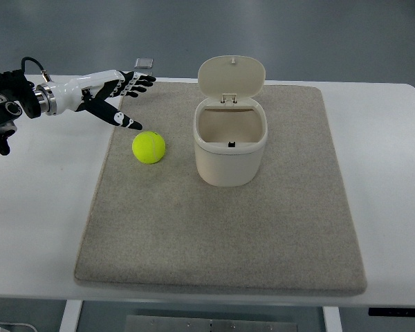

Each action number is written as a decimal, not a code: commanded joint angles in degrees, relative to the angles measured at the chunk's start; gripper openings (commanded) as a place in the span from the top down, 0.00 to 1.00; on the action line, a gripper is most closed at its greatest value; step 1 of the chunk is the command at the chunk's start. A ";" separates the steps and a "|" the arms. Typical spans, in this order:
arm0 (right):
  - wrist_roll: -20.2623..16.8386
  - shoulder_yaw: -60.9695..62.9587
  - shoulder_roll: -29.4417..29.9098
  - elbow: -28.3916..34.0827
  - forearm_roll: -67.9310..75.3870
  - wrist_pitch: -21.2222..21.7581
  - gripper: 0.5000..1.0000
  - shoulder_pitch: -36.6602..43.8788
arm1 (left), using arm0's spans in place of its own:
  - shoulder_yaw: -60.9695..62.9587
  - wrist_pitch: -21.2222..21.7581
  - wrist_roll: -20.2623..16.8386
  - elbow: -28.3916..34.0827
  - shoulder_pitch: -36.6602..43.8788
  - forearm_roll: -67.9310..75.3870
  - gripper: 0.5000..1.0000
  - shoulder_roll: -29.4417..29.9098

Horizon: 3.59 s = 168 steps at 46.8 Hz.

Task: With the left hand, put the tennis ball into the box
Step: 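Lower the left hand fingers onto the yellow-green tennis ball, then wrap the left hand fingers around the tennis ball and close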

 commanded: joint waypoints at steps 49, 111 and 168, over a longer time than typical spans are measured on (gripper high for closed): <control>-0.02 0.00 0.00 0.00 0.00 0.00 0.12 0.01 | 0.16 1.76 -0.01 1.05 2.85 3.78 0.05 -5.00; -0.02 0.00 0.00 0.00 0.00 0.00 0.12 0.01 | 0.08 3.25 -0.01 0.97 4.70 6.24 0.05 -6.05; -0.02 0.00 0.00 0.00 0.00 0.00 0.12 0.01 | -0.01 4.39 -0.09 1.05 4.35 18.45 0.07 -5.97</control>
